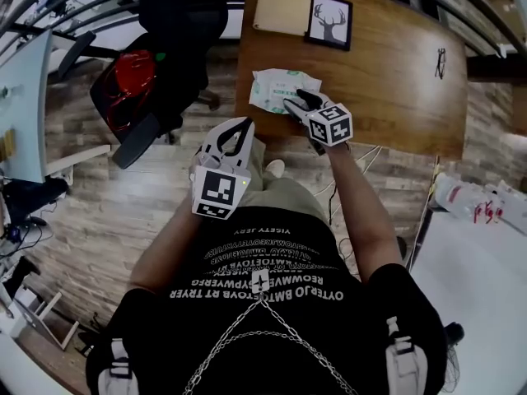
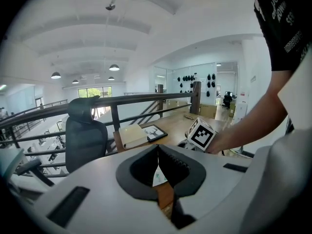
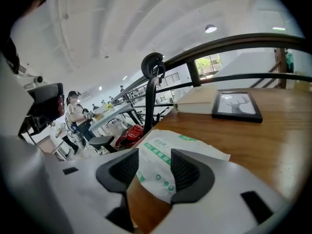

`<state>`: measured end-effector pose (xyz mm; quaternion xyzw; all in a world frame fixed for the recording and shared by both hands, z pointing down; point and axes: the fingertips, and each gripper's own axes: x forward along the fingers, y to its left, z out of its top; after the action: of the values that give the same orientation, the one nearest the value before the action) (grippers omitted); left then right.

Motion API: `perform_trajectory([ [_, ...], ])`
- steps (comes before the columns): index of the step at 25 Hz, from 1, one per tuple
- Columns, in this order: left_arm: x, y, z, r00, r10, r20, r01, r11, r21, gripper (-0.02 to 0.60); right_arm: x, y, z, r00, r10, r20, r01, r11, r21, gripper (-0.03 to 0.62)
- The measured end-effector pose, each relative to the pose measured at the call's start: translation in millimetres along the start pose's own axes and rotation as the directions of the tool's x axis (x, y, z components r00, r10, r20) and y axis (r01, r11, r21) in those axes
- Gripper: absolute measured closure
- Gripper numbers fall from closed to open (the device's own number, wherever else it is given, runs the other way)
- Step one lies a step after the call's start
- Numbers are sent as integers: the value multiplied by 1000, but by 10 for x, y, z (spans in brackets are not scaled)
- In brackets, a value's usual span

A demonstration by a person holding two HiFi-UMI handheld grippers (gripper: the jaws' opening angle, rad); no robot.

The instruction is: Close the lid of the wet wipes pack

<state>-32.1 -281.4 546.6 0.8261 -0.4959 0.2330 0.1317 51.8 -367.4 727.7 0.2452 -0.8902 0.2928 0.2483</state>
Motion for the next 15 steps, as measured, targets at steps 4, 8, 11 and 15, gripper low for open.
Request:
perform_trajectory([
  [4, -75, -33, -94, 1000, 18, -10, -18, 1000, -12, 554, 84, 81, -78, 999, 45, -19, -45, 999, -2, 379],
  [8, -177, -51, -191, 999, 40, -18, -41, 999, -24, 554, 130, -1, -72, 1000, 11, -8, -10, 1000, 24, 461],
  [11, -236, -56, -246, 998, 55, -19, -56, 998, -33, 554, 141, -63, -74, 999, -42, -20, 42, 999, -2, 534],
  [15, -290, -88, -323, 998, 65, -27, -66, 997, -42, 554, 194, -60, -131, 989, -133, -59, 123, 982, -142, 557],
])
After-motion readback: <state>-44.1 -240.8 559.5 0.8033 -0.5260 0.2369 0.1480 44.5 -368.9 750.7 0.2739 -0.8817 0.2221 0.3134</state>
